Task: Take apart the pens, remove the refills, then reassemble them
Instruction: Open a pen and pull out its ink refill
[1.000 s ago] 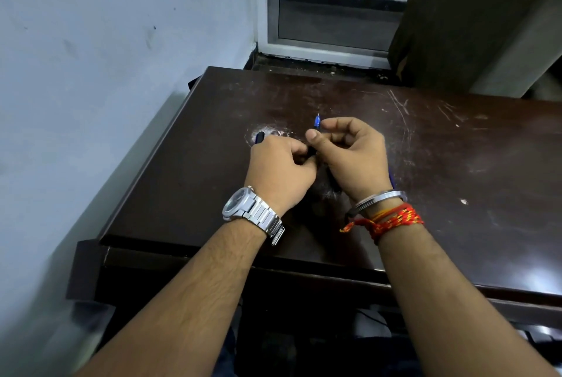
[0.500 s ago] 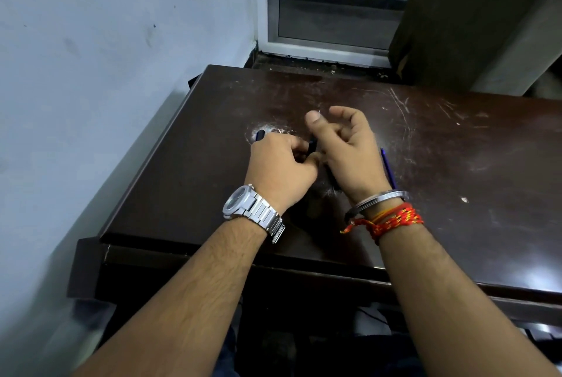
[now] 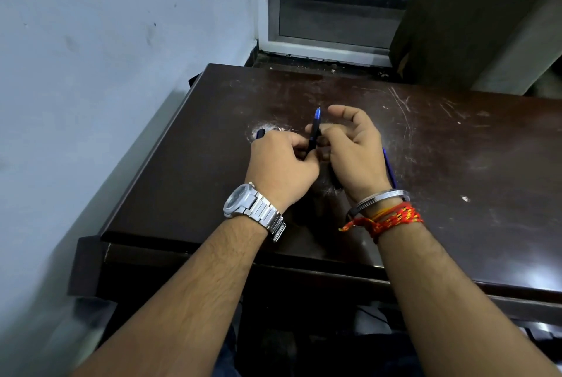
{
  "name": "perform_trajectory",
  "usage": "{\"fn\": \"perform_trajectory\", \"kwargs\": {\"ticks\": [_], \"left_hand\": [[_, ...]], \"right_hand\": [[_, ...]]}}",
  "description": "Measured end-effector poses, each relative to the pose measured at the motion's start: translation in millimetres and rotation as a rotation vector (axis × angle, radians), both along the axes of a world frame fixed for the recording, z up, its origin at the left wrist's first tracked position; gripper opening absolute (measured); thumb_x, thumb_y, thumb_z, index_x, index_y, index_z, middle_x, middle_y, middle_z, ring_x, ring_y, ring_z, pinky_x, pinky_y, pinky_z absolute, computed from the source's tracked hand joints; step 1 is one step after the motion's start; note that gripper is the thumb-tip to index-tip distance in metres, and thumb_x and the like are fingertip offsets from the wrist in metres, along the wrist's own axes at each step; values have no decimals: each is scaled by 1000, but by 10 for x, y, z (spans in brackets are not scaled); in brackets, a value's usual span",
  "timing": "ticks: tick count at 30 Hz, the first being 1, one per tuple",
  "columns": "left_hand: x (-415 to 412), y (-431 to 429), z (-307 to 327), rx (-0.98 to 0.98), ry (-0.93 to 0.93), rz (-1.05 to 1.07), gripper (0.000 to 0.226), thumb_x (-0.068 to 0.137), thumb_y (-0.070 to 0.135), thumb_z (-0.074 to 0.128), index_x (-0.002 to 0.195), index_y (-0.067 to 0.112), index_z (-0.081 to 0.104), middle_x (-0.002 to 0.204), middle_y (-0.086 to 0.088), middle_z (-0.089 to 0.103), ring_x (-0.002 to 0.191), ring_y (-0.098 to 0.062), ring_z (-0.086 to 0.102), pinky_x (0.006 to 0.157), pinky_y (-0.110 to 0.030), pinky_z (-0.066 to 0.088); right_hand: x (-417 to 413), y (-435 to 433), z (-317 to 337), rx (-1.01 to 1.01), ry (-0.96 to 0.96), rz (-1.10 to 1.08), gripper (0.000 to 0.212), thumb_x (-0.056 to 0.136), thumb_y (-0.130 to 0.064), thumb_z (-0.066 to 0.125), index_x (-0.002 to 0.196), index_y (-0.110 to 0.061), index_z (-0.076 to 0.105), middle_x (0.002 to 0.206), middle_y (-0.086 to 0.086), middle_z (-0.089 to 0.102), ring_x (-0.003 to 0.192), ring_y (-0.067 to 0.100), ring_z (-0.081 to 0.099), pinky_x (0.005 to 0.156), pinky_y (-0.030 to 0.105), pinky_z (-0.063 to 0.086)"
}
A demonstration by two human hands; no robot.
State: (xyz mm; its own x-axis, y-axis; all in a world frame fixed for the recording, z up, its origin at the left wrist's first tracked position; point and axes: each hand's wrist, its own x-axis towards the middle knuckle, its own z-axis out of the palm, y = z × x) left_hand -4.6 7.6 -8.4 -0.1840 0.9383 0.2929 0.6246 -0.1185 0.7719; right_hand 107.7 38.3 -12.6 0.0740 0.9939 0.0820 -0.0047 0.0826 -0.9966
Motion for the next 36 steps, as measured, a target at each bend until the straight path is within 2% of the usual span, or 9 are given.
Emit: {"fn": "perform_trajectory", "kwargs": {"ticks": [3,9,13,16,20,27,29,33,36], "left_hand": [[-4,2,2,-6,23,18,9,74,21,72,66,17,74,47,13,55,49,2,55,47,0,34],[-6,-2,3,10,16,-2,5,75,21,73,74,21,78,58,10,67,58,7,59,51,-1,39],[-12,-9,3,5,32,20,10,74,21,72,64,17,73,46,14,53,47,5,53,46,-1,33],[-19,-11,7,13,45,-2,12,76,21,70,66,17,73,46,14,54,55,5,58,45,-1,32],[-26,1,10,12,52,-10,7,76,22,72,79,22,78,57,13,63,57,4,60,51,0,39],[-18,19,-24,19,117,26,11,73,23,71,66,15,73,47,8,57,49,-4,55,47,-3,34],[1,20,-15,23,109,2,11,75,23,71,66,16,74,48,6,59,53,-3,59,46,-3,34],[24,31,-15,27,62,-26,6,75,22,72,76,21,78,50,18,58,59,15,57,51,2,34],[33,31,-58,-21,81,-64,7,76,23,72,77,22,79,55,15,64,69,14,59,51,2,36]], "right_hand": [[2,-14,-21,3,-89,-5,34,83,-24,75,111,-18,56,83,-2,70,71,10,66,69,31,56],[-18,-6,-1,1,6,-12,22,88,-6,61,104,-21,56,82,6,72,65,13,63,63,32,52],[-18,-27,-30,-17,-102,-32,42,79,-28,79,110,-19,54,81,-2,69,70,10,65,67,28,55],[-16,-28,-7,13,-81,-38,36,81,-14,77,109,-15,54,70,-1,67,67,10,64,70,28,54],[-24,-22,8,15,46,-19,30,84,1,67,105,-15,53,81,14,73,76,19,67,81,41,55],[-22,-25,-34,-46,-76,-40,37,75,-27,82,99,-23,55,80,1,67,68,10,62,66,29,53],[9,-26,-29,-16,-95,-51,33,77,-20,81,97,-22,55,72,1,67,63,9,61,62,25,51],[42,-12,23,-7,41,-73,24,86,-5,68,98,-20,54,78,10,74,64,10,64,63,25,53],[98,33,55,-32,228,-135,20,92,-1,57,100,-18,52,82,4,75,60,5,61,59,22,50]]}}
